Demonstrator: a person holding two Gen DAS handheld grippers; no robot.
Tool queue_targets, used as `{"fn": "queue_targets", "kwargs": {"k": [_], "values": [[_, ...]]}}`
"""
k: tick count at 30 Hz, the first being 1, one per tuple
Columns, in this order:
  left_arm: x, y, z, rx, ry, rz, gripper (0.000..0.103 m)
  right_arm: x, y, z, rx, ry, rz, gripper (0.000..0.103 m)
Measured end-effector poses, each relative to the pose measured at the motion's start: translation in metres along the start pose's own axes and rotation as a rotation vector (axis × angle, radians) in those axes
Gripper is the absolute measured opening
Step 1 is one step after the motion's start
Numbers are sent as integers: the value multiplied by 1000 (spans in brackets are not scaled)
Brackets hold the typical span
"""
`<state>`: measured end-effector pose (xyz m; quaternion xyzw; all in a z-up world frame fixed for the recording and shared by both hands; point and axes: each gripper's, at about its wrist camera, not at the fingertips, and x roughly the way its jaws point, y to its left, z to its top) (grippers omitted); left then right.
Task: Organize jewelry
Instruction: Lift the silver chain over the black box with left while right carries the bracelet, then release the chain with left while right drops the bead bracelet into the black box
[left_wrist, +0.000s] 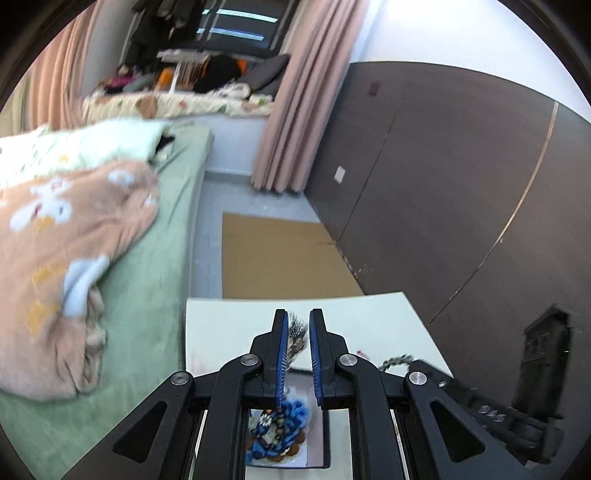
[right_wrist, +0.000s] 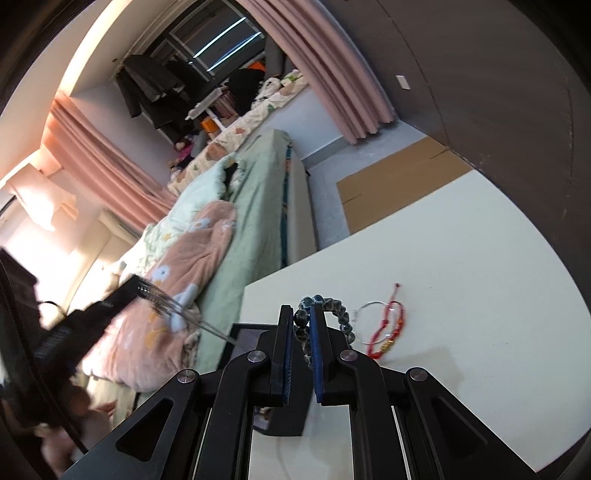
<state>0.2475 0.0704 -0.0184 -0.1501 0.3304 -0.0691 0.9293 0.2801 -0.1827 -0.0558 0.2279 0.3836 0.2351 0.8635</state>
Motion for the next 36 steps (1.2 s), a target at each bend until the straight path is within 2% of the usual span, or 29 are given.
{"fn": "queue_targets", "kwargs": {"k": [3,4,5,7,11,18,20,21,22,27,36], "values": [[6,9,-1,-19,36,3,15,-1,12,-1,-26,-13,38,11],[8,12,-2,-30,43,1,26,-1,16,-1,-34,-18,52,11],[10,15,-2,-44,52,-7,50,-1,21,-1,-41,-23,67,11],[10,21,-3,-64,48,-14,79,1,27,-2,-53,-26,86,11],[1,30,-1,-107,12,-16,80,10,42,-6,-83,-25,96,11],[4,49,-1,-187,31,-23,80,37,55,-9,-87,31,107,11],[1,51,-1,-196,21,-22,80,43,56,-11,-98,62,65,24],[0,52,-1,-196,17,-18,80,44,53,-12,-87,66,53,49],[-1,52,-1,-193,16,-15,80,41,50,-13,-75,52,48,66],[-2,48,-1,-186,26,-18,80,25,29,-9,-38,16,15,67],[-4,30,-2,-136,24,-8,80,-1,-15,0,72,-13,-114,67]]}}
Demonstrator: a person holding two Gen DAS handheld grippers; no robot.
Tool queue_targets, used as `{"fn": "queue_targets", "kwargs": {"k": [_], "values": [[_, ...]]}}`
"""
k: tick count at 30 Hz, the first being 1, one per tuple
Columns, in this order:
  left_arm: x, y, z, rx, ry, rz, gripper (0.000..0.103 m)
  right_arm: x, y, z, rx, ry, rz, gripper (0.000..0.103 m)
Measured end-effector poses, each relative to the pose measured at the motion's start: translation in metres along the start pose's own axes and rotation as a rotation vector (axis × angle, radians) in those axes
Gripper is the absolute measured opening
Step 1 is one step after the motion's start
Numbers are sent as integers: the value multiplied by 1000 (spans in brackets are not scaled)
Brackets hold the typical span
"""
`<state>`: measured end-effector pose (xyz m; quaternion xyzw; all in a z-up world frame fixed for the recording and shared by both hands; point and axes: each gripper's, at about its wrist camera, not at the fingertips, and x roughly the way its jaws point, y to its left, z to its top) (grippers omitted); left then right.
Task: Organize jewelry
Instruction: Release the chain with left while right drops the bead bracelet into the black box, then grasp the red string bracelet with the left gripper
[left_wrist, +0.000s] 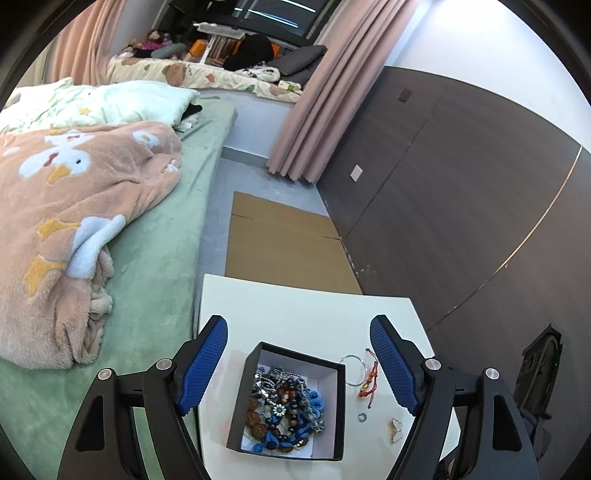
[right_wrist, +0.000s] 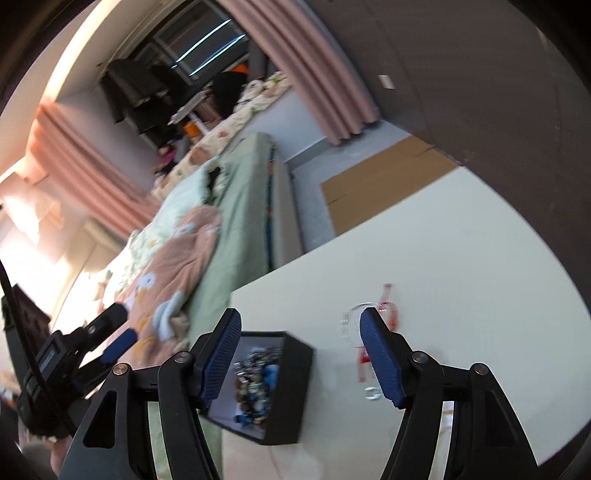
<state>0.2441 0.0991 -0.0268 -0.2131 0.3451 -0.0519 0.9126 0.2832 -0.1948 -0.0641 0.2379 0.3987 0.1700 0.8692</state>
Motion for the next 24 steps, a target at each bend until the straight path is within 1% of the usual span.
{"fn": "queue_targets", "kwargs": {"k": [5,11,13,15,18,20,24], "values": [[3,-17,-5,40,-6,-11,80,-16,-23,6,53,-17,-25,67],[17,-54,-18,119,10,-35,80,-33,-43,10,95,-27,-49,67],[25,-65,-23,147,26,-37,80,-36,-50,11,101,-22,-69,67],[34,-76,-29,162,53,-64,79,-38,-58,11,102,-5,-107,67],[48,-90,-37,190,101,-70,70,-36,-70,9,96,40,-171,67],[61,-101,-45,217,138,-66,64,-34,-81,8,105,80,-195,67],[77,-112,-58,256,183,-50,60,-33,-98,2,119,141,-210,67]]}}
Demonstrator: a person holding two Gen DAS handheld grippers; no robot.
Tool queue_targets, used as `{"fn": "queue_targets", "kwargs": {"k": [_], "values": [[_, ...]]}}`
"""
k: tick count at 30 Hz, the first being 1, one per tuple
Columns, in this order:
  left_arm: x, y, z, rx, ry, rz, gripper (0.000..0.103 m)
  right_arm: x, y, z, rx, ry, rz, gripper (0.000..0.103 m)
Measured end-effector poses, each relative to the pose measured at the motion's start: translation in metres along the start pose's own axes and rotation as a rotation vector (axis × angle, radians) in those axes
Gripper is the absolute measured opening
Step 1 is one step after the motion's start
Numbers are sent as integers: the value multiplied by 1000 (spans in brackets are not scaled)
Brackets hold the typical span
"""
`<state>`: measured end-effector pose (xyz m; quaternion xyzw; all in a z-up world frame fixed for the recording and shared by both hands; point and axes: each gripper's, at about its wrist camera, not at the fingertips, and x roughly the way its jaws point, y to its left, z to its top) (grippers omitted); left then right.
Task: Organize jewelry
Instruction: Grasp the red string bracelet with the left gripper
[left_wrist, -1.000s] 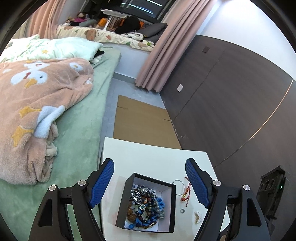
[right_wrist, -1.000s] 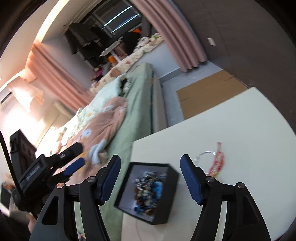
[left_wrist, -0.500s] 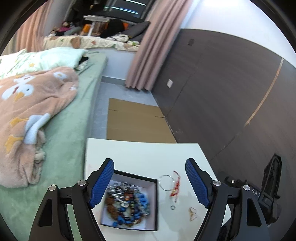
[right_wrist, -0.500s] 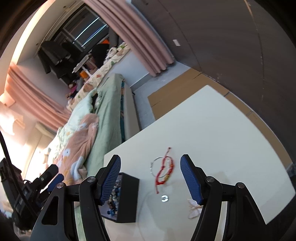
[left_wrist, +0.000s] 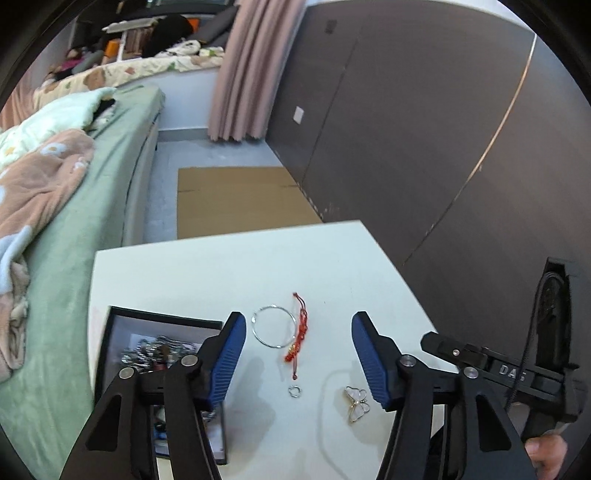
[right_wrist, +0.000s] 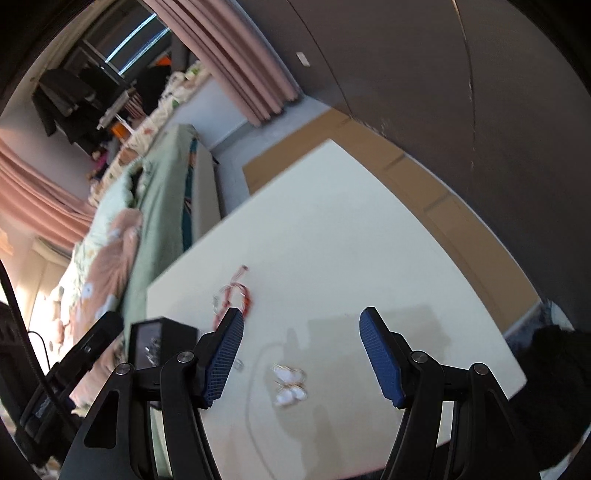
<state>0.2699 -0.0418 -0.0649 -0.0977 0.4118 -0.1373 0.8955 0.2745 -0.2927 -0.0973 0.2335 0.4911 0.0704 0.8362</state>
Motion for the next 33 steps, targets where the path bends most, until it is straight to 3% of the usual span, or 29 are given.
{"fn": "queue_targets", "kwargs": {"k": [5,17,20,24,26,33], "values": [[23,-13,-9,51,65,23,47,1,-18,-4,12,61,25,67],[68,-20,-18,78,141,104,43,-4,-35,-2,25,80,37,67],[80,-22,-18,93,162,129,31,-3,-31,-2,6,87,39,67],[88,-19,-20,77,184,115,26,3,-27,-3,-7,107,35,67],[87,-19,-21,84,176,118,3,2,-26,-3,-13,110,45,67],[58,-5,-17,2,129,76,2,18,-17,-9,-54,129,2,67]]}}
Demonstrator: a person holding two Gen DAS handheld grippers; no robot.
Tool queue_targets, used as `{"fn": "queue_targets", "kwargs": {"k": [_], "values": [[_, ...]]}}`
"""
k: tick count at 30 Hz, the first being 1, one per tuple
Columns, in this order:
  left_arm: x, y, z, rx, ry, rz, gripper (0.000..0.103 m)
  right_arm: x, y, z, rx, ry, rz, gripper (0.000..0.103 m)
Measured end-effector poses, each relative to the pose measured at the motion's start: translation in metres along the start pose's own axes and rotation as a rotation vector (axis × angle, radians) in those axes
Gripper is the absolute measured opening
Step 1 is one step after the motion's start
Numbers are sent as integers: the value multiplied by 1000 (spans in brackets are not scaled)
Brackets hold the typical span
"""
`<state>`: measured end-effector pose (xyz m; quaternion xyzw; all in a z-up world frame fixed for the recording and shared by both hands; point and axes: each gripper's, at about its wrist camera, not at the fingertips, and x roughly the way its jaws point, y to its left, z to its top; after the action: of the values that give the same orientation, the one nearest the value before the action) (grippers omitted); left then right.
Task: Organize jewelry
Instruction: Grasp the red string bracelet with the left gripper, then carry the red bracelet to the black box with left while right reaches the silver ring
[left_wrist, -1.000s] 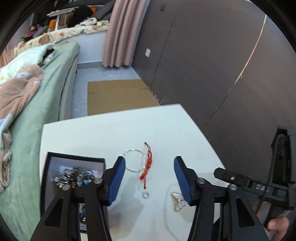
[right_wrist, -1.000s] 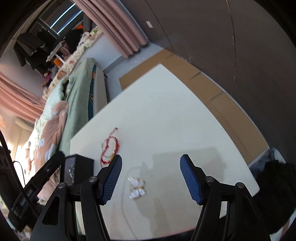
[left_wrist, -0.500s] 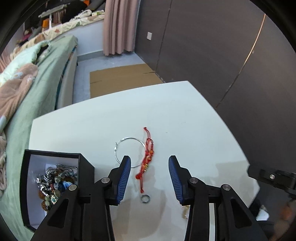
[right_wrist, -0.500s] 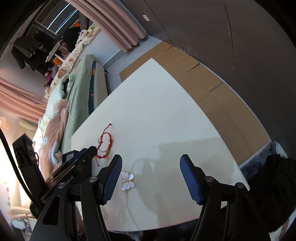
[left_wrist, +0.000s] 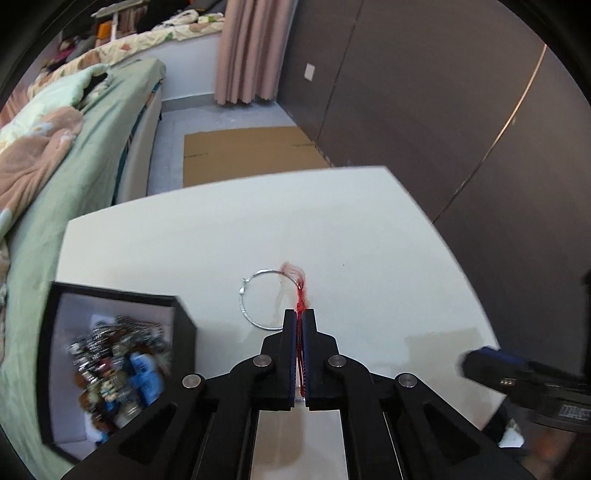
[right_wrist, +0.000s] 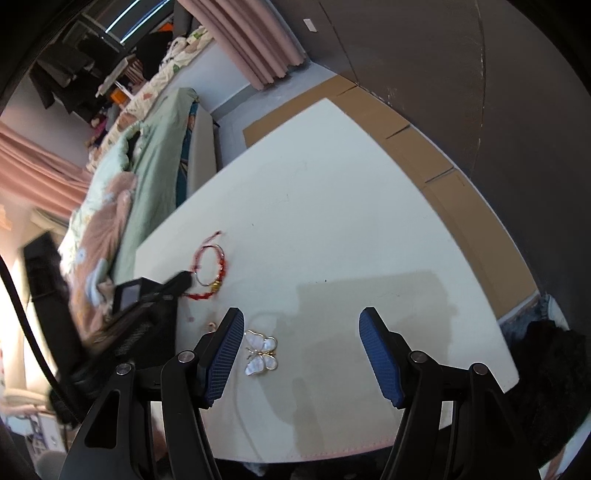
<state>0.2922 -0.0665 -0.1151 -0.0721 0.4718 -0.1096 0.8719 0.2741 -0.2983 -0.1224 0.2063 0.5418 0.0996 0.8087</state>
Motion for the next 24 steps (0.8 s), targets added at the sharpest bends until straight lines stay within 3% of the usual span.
{"fn": "queue_targets", "kwargs": {"k": [4,7,13,18,24], "values": [[-30,10,-2,-23,-31,-37,2,6,11,-1,-26,5,-7,65],[-46,17,-1,-22,-51,-40,2,10,25,-2,-61,5,0,59],[-68,40,-5,-56,-80,-81,2,22,63,-8,-153,6,-6,58],[-78,61,-4,-89,-92,-72,2,37,90,-16,-229,45,-26,57],[-91,76,-10,-94,-109,-63,2,56,106,-25,-294,80,-81,47]]}}
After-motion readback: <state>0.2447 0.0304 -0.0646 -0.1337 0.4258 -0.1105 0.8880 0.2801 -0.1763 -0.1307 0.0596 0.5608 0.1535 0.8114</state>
